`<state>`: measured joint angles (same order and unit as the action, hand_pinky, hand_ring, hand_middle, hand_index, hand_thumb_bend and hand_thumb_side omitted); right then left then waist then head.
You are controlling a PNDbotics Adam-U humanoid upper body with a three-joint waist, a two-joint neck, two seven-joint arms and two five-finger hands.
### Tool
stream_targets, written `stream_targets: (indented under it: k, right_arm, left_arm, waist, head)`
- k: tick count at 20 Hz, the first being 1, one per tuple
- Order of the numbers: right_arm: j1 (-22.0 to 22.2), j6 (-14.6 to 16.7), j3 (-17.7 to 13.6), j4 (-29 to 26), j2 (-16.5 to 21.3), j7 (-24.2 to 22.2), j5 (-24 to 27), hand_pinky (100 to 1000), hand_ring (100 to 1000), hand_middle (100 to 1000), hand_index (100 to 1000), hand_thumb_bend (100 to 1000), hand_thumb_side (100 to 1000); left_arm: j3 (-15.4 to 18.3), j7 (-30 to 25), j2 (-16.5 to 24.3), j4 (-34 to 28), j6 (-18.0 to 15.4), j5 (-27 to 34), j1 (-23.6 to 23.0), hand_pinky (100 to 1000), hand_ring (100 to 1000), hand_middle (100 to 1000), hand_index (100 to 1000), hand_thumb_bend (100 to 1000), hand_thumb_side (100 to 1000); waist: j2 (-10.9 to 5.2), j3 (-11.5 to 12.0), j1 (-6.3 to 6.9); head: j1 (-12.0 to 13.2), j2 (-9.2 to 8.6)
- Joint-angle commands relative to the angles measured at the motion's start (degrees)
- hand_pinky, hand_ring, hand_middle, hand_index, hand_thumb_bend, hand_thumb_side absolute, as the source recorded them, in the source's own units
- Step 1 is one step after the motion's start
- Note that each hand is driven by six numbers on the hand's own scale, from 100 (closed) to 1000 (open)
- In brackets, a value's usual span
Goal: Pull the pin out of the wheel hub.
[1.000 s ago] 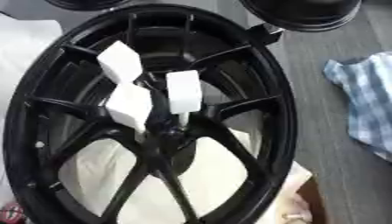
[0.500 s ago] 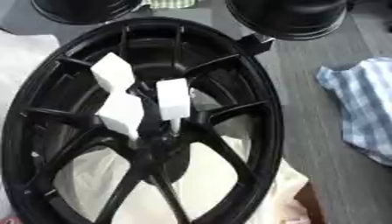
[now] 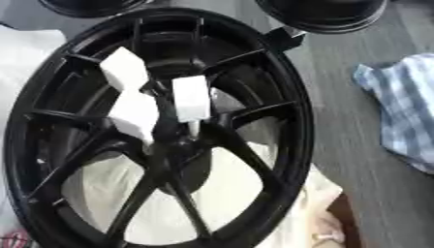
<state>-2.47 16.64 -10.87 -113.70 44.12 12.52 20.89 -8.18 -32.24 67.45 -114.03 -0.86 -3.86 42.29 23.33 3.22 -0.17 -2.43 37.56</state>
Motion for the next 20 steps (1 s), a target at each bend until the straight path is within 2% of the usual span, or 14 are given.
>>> stream_targets:
  k: [1, 6, 10, 13, 17, 20]
  right_arm:
    - [-0.2, -0.2, -0.3, -0.9, 2.0, -0.1, -0.2, 902, 789, 616, 707, 100, 529]
    - [-0.3, -0.5, 0.0, -0.9, 2.0, -0.3, 0.1, 901, 789, 616, 707, 100, 530]
    - [-0.3, -0.6, 0.2, -0.9, 2.3, -0.6, 0.2, 900, 789, 616, 707, 100, 528]
    - [-0.4, -0.6, 0.4, -0.9, 2.6, -0.8, 0.3, 900, 789, 616, 706, 100, 529]
    - [-0.8, -0.9, 0.7, -0.9, 2.6, -1.2, 0.7, 900, 789, 616, 706, 100, 529]
    - [-0.9, -0.8, 0.7, -0.9, 2.7, -1.4, 0.8, 900, 789, 616, 706, 100, 529]
  left_arm:
    - [-2.2, -6.0, 0.3, -0.6, 1.0, -0.8, 2.9, 838, 801, 736, 862, 272, 459]
    - [-6.0, -12.6, -1.2, -0.6, 2.1, -2.2, 6.1, 836, 799, 746, 859, 308, 504]
    - [-8.6, -16.0, -2.9, -0.6, 2.8, -3.6, 9.5, 837, 798, 744, 855, 302, 496]
    - [-10.4, -18.1, -5.2, -0.6, 4.8, -3.1, 13.0, 836, 795, 739, 857, 291, 496]
    - [-12.4, -19.6, -7.7, -0.6, 7.3, -3.6, 16.0, 837, 800, 756, 860, 292, 475]
    - [-13.5, -19.7, -8.9, -0.6, 8.0, -3.8, 17.3, 838, 799, 762, 860, 283, 458]
  waist:
    - [-1.6, -0.2, 0.11]
    - [-1.89, -0.4, 0.18]
    - [-2.31, -0.5, 0.21]
    - [-2.59, -0.5, 0.38]
    - [-2.61, -1.1, 0.61]
    - [-2.59, -1.7, 0.75]
  head:
    - [0.4, 0.35]
    - [0.7, 0.29]
    - [0.9, 0.21]
    - [1.1, 0.44]
    - [1.7, 0.33]
    - [2.1, 0.35]
